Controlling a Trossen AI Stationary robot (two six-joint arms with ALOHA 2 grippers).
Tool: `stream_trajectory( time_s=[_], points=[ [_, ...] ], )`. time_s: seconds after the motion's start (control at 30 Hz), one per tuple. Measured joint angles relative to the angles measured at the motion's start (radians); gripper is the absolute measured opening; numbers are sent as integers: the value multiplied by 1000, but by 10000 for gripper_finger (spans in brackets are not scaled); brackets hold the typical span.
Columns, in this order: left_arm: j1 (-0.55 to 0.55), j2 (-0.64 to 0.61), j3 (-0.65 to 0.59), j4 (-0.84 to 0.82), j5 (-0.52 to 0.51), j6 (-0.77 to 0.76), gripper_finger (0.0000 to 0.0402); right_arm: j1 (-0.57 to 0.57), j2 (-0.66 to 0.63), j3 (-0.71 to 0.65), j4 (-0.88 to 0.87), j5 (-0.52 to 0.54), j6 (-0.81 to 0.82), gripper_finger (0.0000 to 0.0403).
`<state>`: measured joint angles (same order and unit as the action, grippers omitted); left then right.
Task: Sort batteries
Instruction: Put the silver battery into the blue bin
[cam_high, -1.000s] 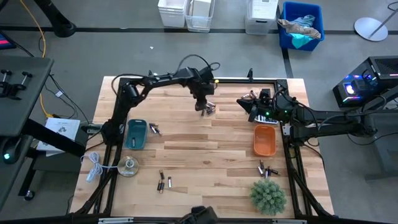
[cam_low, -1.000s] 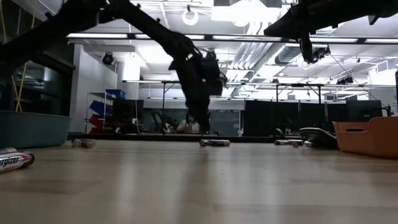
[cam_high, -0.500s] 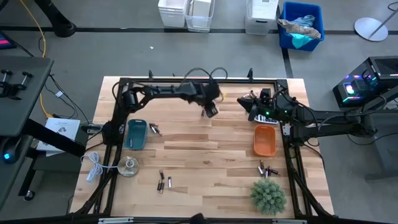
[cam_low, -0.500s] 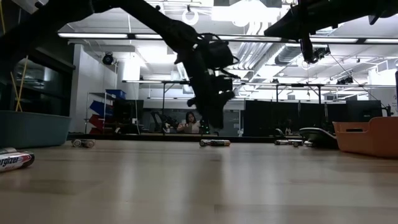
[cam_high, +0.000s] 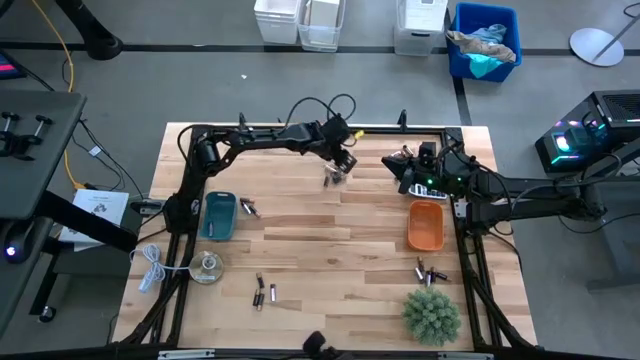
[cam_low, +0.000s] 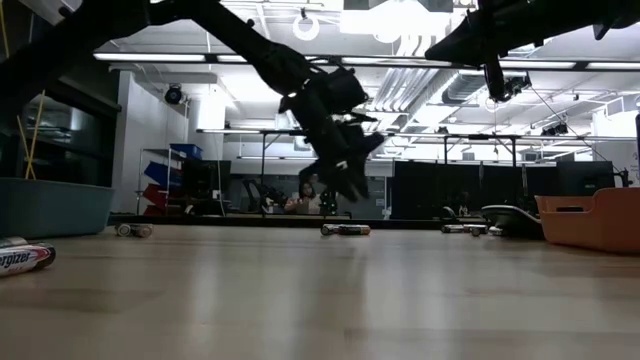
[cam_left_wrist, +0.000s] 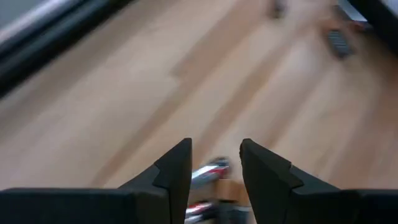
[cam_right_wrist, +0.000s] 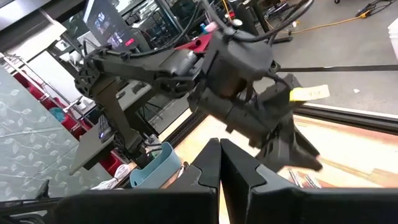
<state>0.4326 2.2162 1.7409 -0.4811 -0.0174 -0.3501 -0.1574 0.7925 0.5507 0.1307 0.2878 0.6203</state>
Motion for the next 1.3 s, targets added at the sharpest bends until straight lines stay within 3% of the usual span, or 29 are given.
stream_trajectory(
  time_s=[0.2,0.53,0.67,1.03,1.13,1.3],
  points=[
    [8,19,-15,-204,-8,7,124,0,0,0,-2,1,-18,0],
    [-9,16,-29,-184,-54,-8,124,0,0,0,-15,16,-17,0],
    [-9,16,-29,-200,-55,147,124,0,0,0,-15,16,-15,0],
    [30,16,-29,-258,61,830,124,0,0,0,-15,16,8,0],
    [45,16,-29,-246,78,932,124,0,0,0,-15,16,20,0],
    [61,16,-23,-220,105,976,124,0,0,0,-15,16,35,0]
  ],
)
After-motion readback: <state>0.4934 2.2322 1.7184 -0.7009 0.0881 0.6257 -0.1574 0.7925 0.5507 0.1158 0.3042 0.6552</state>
